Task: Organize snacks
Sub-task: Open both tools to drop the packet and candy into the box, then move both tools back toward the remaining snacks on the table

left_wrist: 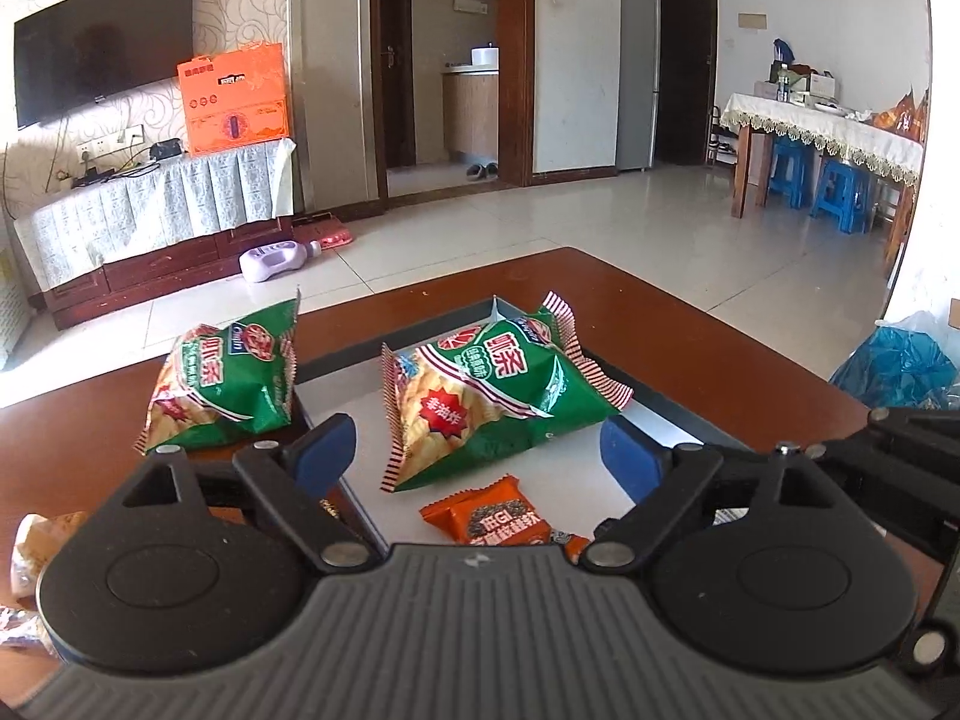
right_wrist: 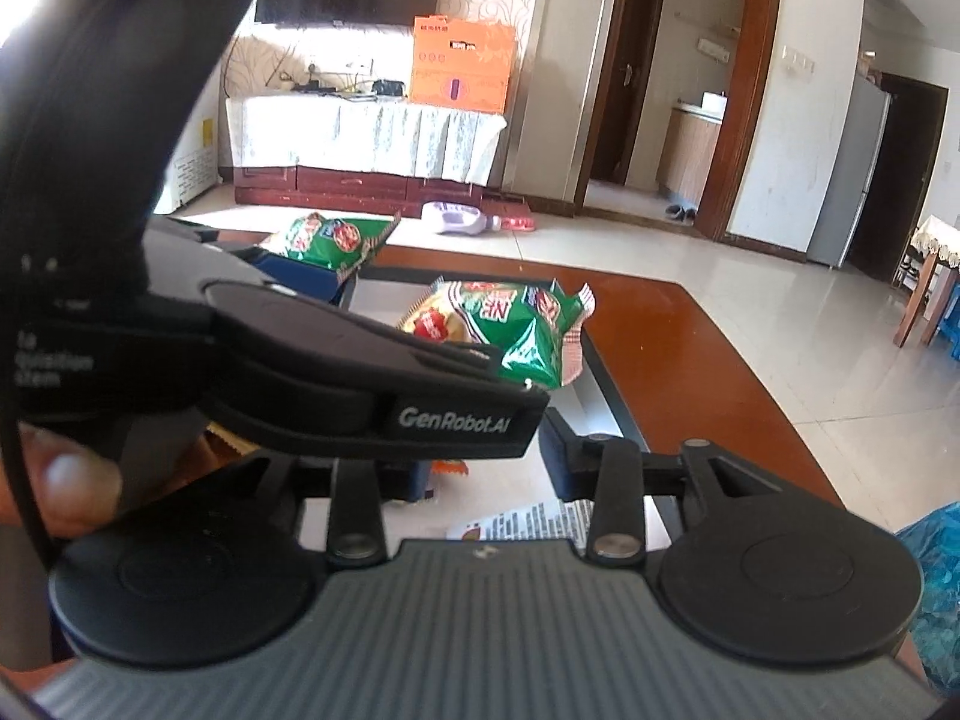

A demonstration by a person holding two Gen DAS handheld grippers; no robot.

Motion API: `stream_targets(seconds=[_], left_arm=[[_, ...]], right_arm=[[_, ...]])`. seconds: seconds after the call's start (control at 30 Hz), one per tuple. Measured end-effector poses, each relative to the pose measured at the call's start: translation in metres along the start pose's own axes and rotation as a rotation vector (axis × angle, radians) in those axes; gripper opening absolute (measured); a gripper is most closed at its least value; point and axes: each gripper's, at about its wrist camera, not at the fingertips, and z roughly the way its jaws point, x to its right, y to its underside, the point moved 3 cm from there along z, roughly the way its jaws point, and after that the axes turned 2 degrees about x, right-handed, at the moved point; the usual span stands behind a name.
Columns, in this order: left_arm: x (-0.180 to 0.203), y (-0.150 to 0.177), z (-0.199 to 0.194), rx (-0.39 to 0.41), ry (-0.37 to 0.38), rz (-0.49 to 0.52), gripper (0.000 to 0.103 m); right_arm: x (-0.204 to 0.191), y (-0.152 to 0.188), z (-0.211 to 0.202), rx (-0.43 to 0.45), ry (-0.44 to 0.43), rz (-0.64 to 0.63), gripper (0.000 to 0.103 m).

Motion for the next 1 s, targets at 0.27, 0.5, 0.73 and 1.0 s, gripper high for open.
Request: stream_targets(seconds=[0.27,0.5,0.73,1.0], left_arm=[[-0.007,0.0,-0.024,0.021,-0.017,-0.02,0.092],[-0.031,0.009,-0.058,0.044,-0.047,-0.032,0.092],[-0.077,0.024,-0.09,0.038,-0.119,-0.031,0.092],[-0.158,0.058,-0.117,0.029,-0.21,-0.015,0.097]], right_arm=[[-0.003,-0.007,-0.011,0.039,-0.005,-0.009,0.047],[-0.017,-0.01,-0.02,0.083,-0.066,-0.027,0.047],[-0.059,-0.011,-0.027,0.116,-0.15,-0.085,0.047],[-0.088,-0.009,-0.027,0.093,-0.198,-0.108,0.047]])
